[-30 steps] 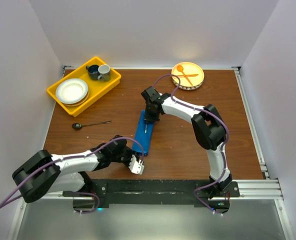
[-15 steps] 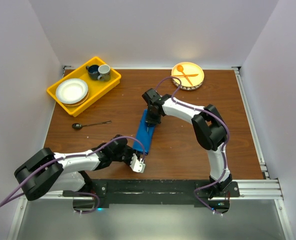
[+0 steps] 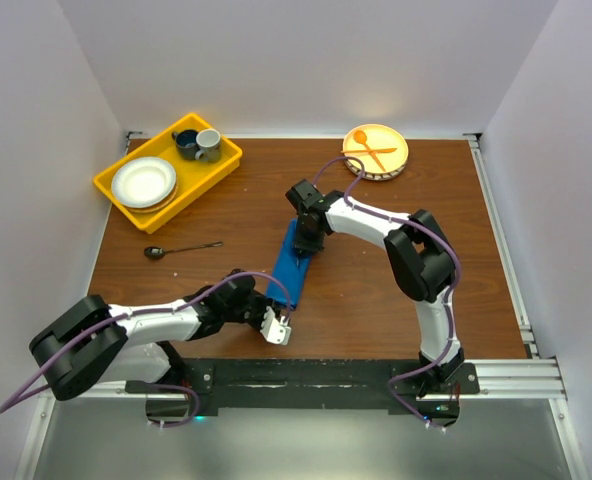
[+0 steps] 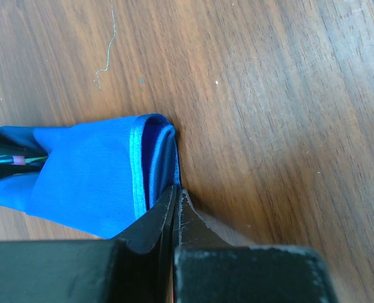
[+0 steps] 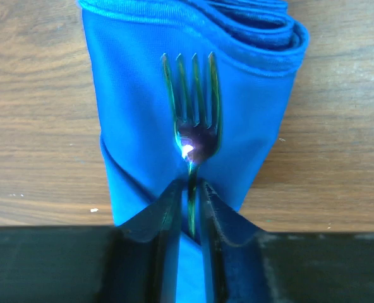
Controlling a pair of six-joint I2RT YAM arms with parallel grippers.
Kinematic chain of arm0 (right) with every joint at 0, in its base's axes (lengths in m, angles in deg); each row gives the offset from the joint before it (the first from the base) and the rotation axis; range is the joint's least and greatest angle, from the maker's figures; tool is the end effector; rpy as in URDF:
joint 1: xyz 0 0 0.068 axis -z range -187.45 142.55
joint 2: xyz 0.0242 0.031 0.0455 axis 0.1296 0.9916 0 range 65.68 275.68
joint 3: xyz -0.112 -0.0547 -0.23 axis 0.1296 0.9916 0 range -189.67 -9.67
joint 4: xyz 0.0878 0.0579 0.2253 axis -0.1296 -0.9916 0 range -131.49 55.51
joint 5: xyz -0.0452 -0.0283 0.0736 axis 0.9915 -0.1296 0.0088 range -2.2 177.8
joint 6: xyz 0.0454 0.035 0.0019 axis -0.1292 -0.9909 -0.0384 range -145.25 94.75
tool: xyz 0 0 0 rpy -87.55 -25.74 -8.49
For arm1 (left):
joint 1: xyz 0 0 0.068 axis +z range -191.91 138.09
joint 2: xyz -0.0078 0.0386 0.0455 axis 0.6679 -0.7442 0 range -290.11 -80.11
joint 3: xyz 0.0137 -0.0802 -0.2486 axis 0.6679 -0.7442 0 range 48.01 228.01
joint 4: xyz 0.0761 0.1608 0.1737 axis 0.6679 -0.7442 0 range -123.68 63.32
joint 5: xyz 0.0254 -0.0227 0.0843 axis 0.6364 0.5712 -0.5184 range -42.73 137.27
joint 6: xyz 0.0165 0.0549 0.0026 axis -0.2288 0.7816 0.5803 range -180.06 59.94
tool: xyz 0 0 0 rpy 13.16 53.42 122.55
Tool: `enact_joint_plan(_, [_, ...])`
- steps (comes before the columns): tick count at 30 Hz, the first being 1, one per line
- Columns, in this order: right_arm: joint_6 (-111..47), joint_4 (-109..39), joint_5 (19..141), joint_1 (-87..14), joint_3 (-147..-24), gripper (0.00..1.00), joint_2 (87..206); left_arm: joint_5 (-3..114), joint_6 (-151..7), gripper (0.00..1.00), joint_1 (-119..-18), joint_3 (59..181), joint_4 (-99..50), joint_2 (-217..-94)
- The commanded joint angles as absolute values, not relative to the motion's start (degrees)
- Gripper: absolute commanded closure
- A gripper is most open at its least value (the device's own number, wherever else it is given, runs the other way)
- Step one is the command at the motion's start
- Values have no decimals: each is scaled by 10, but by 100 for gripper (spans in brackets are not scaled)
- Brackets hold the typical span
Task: Fold the napkin into a case and place the utensils inside
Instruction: Insert the fork into the folded napkin.
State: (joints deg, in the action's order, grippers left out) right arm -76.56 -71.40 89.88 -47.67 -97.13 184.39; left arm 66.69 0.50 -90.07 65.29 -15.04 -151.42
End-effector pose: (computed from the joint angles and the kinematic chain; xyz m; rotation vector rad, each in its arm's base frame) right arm 0.3161 0.2654 0.1598 0.2829 2.8143 0.3550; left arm 0.1277 -0.1628 0.1249 1.9435 1.1827 -0.2780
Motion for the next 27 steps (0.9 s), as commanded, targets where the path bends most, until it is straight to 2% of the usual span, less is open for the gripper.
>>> enact_joint_plan(1, [-772,-726,899,-481,-972,66,1812,658,-10,100,-902,657,-166,-1525])
enact_joint_plan(3, [-771,-732,899,-482,-976,58,1812,659,-10,100,-902,657,-166,-1525])
enact_joint_plan(10, [-761,-742,907,-481,-983,56,1804,659,-10,100,-902,656,-167,-1525])
enact_joint_plan(15, [-742,-751,918,-480,-1012,51,1805,660,-12,100,-902,655,-167,-1525])
enact_joint_plan(18, [-731,-757,923,-477,-1033,41,1809,662,-12,100,-902,655,-167,-1526])
enact_joint_plan(19, [-730,-759,928,-476,-1037,34,1809,662,-11,100,-902,655,-170,-1526])
enact_joint_plan(21, [-726,-763,931,-472,-1041,30,1808,666,-4,100,-903,658,-175,-1525])
enact_joint_plan(27, [-680,-757,932,-465,-1055,28,1801,730,30,100,-902,688,-266,-1488])
